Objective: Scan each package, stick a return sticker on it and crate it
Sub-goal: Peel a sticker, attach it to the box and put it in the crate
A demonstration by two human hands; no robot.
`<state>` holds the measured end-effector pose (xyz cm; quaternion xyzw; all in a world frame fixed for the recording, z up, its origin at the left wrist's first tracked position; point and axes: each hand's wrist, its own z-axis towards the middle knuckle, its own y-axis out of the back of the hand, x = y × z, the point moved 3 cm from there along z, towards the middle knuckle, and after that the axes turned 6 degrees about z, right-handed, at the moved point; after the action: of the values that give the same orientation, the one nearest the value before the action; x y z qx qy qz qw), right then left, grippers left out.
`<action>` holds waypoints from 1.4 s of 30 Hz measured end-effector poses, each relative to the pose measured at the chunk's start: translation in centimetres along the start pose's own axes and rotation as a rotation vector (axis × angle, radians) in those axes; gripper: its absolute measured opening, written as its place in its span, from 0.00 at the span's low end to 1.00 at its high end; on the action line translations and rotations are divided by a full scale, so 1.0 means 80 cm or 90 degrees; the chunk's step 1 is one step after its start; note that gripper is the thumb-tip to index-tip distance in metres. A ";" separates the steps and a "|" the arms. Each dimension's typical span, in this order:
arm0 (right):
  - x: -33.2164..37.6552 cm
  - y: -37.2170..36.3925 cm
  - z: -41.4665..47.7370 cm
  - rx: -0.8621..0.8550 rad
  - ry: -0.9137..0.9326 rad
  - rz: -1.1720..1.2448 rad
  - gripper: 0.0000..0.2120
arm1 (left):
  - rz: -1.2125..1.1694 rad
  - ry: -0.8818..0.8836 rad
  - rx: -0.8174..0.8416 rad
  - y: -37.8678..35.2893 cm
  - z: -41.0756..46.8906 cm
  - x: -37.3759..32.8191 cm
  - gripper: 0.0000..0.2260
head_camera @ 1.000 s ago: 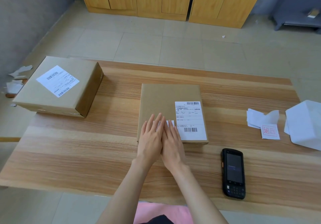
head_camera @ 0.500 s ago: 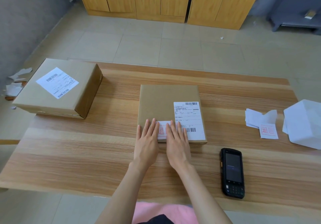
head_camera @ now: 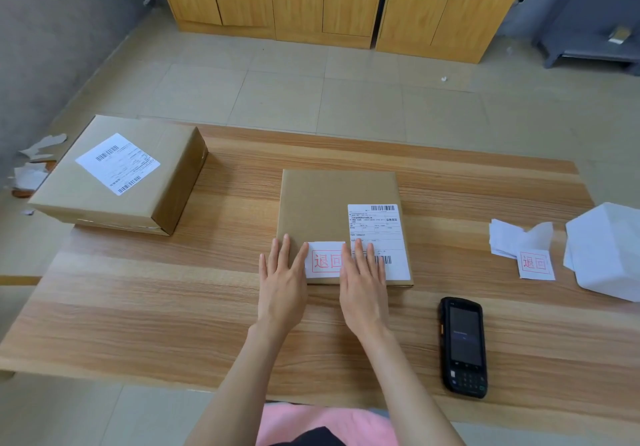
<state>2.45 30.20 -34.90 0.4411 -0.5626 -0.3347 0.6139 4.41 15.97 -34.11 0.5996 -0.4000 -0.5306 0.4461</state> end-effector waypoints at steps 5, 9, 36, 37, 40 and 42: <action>-0.020 0.030 0.012 -0.004 -0.101 0.080 0.25 | -0.220 0.095 -0.036 0.009 0.004 0.006 0.22; -0.046 0.049 0.018 -0.034 -0.242 0.164 0.26 | -0.446 0.249 -0.012 0.013 0.014 0.016 0.27; -0.063 0.068 0.040 -0.061 -0.415 0.432 0.33 | -0.550 0.402 -0.019 0.031 0.054 0.006 0.21; -0.062 0.072 0.042 -0.067 -0.407 0.443 0.33 | -0.552 0.400 -0.030 0.035 0.052 0.005 0.21; -0.055 0.085 0.044 -0.070 -0.374 0.447 0.33 | -0.566 0.400 -0.067 0.050 0.042 0.003 0.21; -0.048 0.095 0.046 -0.069 -0.346 0.442 0.33 | -0.582 0.397 -0.098 0.063 0.034 0.002 0.20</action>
<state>-2.41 36.01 -29.55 0.0891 -0.7999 -0.2418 0.5421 1.69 14.09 -29.43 0.8063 0.0911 -0.4953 0.3102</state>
